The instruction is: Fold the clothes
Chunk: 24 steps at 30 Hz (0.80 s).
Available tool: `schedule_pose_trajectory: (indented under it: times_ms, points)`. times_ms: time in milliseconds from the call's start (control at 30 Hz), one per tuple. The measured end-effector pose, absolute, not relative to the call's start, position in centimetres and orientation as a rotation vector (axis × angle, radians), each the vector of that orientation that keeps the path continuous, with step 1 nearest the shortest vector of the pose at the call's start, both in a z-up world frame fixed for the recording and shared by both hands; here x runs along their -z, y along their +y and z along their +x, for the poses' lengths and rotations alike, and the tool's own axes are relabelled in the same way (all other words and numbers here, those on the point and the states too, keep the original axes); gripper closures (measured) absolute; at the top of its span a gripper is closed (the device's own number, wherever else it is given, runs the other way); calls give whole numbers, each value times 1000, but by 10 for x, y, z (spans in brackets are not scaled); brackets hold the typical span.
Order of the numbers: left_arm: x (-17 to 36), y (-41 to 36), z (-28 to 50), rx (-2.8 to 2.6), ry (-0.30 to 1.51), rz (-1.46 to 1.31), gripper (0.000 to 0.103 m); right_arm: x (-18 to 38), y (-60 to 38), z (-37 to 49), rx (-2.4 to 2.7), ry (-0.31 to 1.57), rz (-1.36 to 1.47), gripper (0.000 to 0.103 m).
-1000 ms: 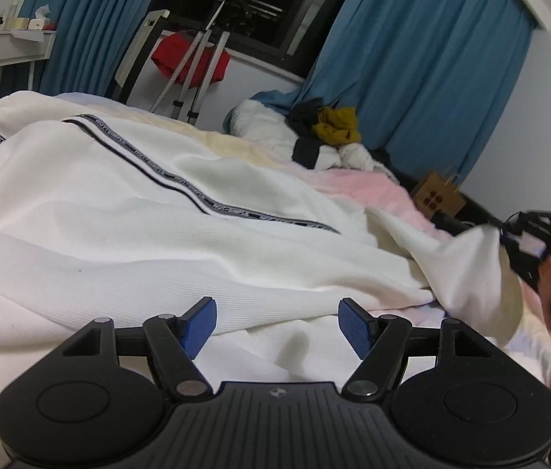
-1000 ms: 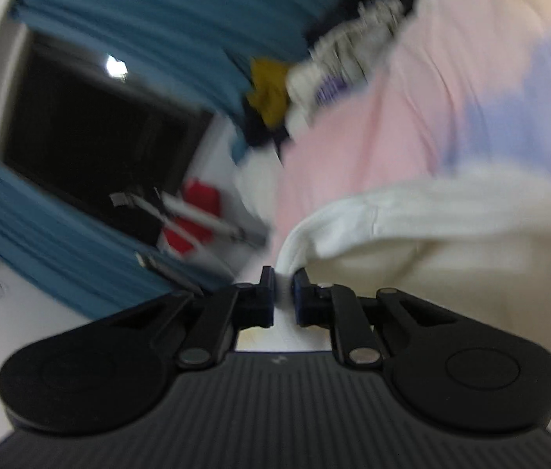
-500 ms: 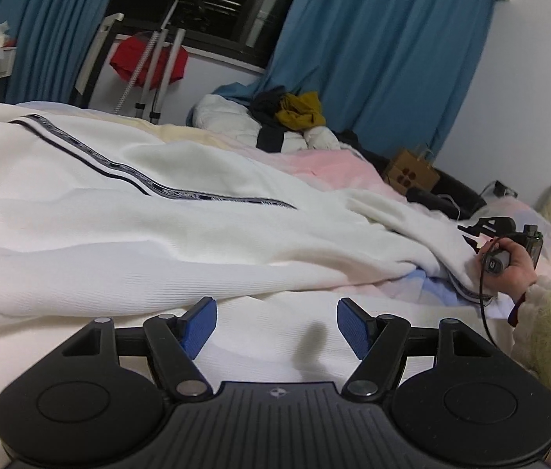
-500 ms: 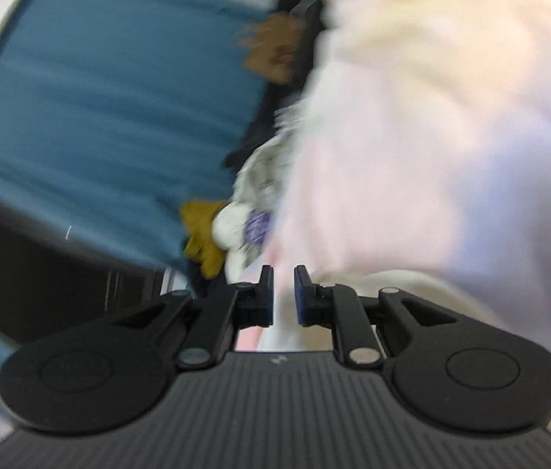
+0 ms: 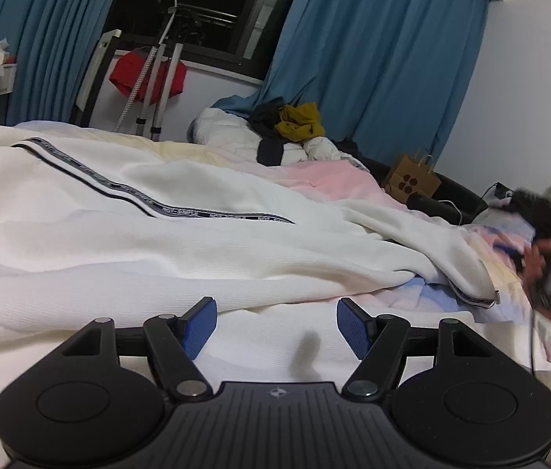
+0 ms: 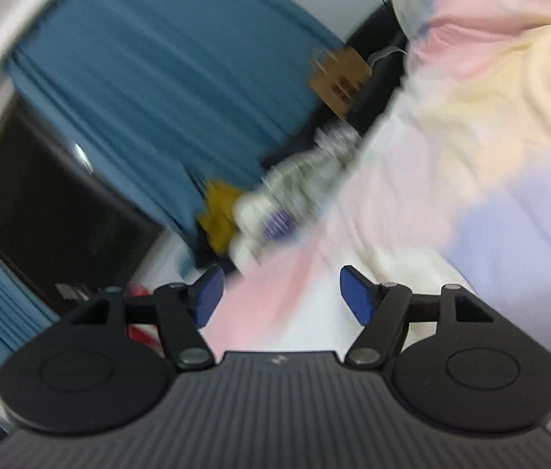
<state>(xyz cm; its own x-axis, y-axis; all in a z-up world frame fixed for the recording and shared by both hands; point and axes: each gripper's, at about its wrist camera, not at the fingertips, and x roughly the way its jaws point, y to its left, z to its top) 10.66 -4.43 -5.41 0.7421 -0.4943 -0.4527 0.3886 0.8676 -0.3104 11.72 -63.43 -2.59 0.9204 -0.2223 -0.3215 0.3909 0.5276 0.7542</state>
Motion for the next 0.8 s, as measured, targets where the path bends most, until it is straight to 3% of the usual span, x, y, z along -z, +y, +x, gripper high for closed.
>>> schedule_pose_trajectory:
  times_ms: [133, 167, 233, 267, 400, 800]
  points:
    - [48, -38, 95, 477, 551, -210, 34, 53, -615, 123, 388, 544, 982, 38]
    - [48, -37, 94, 474, 551, -210, 34, 60, -616, 126, 377, 581, 995, 44]
    - [48, -37, 96, 471, 551, -208, 34, 70, -617, 131, 371, 620, 988, 48]
    - [49, -37, 96, 469, 551, -207, 34, 73, -617, 133, 377, 630, 961, 56]
    - [50, -36, 99, 463, 552, -202, 34, 77, -627, 155, 397, 605, 859, 69]
    - [58, -34, 114, 445, 564, -208, 34, 76, -676, 198, 474, 264, 762, 68]
